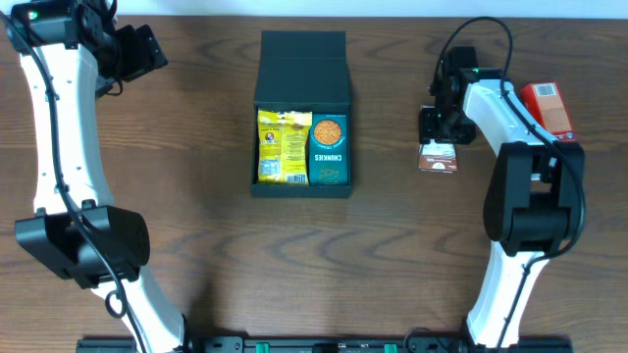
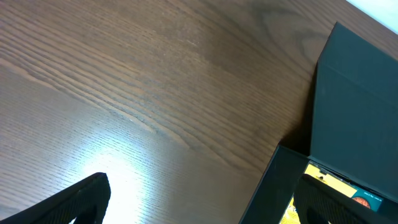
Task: Pack container
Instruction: 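Reach the right gripper to the brown Pocky box and grasp it, then carry the Pocky box into the box's left side and release it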
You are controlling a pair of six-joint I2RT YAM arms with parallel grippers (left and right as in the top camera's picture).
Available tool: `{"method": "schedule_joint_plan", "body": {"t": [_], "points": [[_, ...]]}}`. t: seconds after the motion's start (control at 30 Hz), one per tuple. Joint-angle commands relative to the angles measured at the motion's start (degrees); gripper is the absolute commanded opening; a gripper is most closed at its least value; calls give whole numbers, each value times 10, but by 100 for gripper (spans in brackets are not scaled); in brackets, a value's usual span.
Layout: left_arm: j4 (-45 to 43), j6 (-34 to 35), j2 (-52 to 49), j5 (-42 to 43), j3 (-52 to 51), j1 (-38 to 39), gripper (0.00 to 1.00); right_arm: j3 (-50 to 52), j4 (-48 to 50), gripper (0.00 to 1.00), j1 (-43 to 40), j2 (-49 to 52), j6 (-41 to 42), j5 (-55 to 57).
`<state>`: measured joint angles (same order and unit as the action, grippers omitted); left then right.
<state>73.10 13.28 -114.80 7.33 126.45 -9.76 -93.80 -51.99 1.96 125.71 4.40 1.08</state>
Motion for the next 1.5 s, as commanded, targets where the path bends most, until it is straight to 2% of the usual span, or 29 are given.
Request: {"method": "schedule_joint_plan", "body": {"t": [0.0, 0.1, 0.27, 0.4, 0.5, 0.67, 0.83, 1.17, 1.47], "points": [[1, 0, -3, 0, -1, -3, 95, -16, -11, 47, 4, 10, 14, -4], [1, 0, -3, 0, -1, -3, 95, -66, -50, 44, 4, 9, 14, -26], [0, 0, -3, 0, -1, -3, 95, -207, -141, 36, 20, 9, 14, -74], [0, 0, -3, 0, -1, -3, 96, -299, -197, 33, 65, 9, 23, -78], [-1, -4, -3, -3, -1, -5, 95, -330, -216, 33, 115, 9, 56, -94], [5, -16, -3, -3, -1, -7, 95, -320, -215, 31, 218, 10, 115, -125], [7, -17, -3, -2, -1, -7, 95, -317, -207, 32, 285, 10, 156, -86], [15, -15, -3, -2, -1, -7, 95, -253, -129, 24, 353, 10, 309, -56], [21, -15, -3, -2, -1, -7, 95, -236, -86, 24, 393, 13, 335, -25]]}}
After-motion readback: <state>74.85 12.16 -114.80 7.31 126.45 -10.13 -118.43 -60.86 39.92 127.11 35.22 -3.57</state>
